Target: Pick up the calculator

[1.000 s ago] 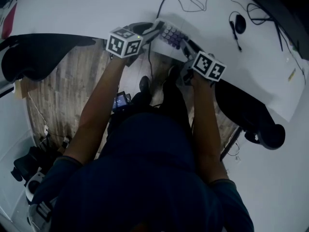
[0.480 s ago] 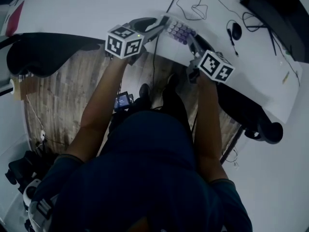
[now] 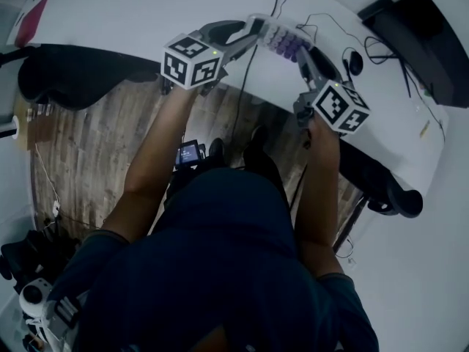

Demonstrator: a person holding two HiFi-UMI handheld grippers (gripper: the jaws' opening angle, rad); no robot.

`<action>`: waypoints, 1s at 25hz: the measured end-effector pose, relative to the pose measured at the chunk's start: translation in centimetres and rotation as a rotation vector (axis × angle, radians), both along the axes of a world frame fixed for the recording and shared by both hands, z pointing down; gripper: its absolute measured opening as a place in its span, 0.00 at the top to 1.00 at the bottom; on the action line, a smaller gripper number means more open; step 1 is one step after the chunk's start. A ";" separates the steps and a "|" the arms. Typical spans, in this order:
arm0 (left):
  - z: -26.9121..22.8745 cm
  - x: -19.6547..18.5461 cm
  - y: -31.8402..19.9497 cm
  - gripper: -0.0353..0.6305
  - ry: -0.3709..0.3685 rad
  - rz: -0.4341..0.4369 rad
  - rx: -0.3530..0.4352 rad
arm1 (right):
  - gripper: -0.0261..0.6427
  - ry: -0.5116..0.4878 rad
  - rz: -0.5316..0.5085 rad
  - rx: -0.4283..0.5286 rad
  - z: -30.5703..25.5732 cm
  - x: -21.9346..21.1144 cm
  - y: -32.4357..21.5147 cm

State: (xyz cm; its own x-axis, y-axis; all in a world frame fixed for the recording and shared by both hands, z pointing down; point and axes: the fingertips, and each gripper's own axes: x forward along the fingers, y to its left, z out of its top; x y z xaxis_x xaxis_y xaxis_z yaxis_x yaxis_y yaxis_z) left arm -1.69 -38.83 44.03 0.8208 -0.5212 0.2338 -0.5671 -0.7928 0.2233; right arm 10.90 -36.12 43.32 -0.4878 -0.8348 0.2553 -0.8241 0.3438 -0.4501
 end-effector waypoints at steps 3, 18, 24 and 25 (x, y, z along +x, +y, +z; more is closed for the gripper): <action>-2.3 -0.7 0.4 0.71 0.023 -0.004 0.041 | 0.73 0.026 -0.009 0.044 -2.2 -0.8 0.5; -10.3 -3.4 3.5 0.71 0.146 -0.015 0.203 | 0.73 0.135 -0.049 0.278 -12.5 -3.6 3.4; -12.0 -3.9 4.1 0.71 0.156 -0.011 0.244 | 0.73 0.190 -0.065 0.323 -14.4 -4.3 4.2; -12.2 -4.1 4.2 0.71 0.156 -0.011 0.248 | 0.73 0.200 -0.067 0.325 -14.5 -4.4 4.3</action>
